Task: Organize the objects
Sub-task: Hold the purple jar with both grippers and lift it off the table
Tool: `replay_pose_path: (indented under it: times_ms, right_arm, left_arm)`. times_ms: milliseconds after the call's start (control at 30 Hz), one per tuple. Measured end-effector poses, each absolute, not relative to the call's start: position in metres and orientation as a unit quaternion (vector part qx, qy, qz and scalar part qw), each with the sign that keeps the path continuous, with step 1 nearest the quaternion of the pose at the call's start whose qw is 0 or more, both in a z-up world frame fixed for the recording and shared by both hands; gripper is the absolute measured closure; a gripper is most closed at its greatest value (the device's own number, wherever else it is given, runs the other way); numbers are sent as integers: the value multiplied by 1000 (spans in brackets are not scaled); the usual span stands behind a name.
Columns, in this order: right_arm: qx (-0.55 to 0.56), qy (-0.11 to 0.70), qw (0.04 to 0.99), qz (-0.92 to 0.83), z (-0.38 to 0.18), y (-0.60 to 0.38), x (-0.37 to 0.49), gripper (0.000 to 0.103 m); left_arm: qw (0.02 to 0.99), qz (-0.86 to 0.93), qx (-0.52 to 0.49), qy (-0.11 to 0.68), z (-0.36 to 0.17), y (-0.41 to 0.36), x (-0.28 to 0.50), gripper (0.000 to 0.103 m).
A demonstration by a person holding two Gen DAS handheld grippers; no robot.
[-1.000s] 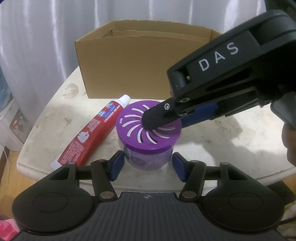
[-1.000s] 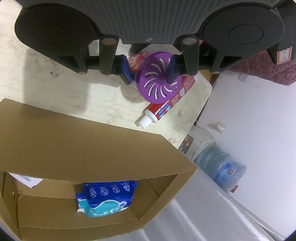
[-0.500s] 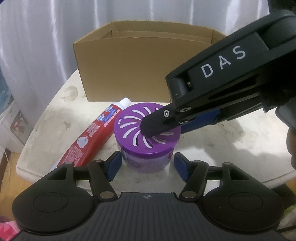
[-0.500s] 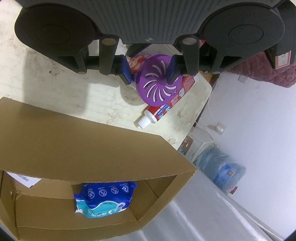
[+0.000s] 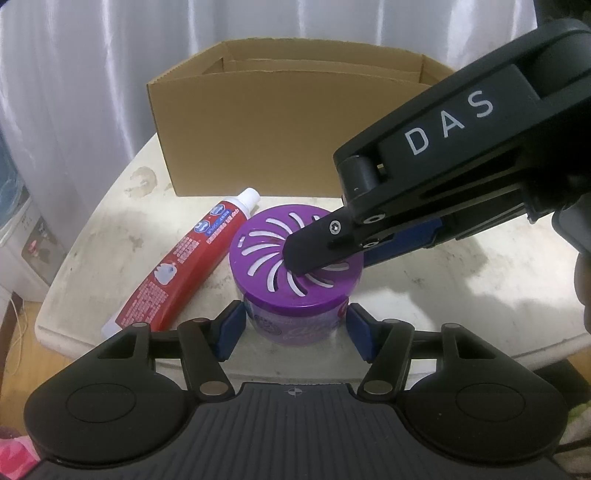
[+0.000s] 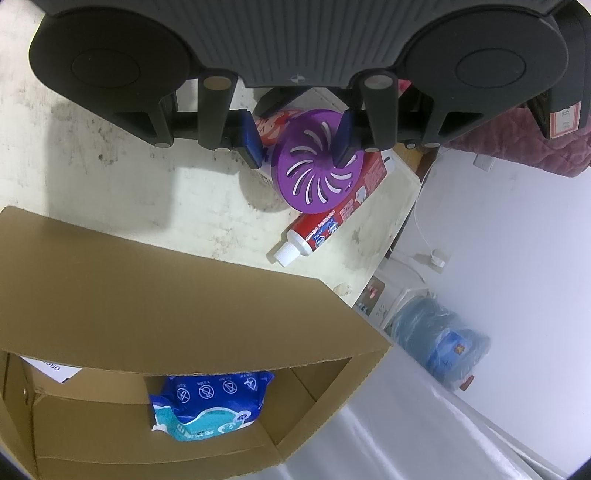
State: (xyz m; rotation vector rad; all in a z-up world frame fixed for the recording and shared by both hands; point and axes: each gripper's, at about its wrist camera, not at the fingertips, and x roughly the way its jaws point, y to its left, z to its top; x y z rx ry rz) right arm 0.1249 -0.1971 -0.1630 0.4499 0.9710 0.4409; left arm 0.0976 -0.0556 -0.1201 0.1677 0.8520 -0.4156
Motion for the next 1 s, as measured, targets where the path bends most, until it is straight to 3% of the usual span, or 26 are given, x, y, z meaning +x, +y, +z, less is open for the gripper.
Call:
replay_pose_path:
  times_ms: [1000]
  right_arm:
    - [220,466,831,208,-164,-200,121,57]
  left_arm:
    - [885,-197,80,416,-121,-58,99,42]
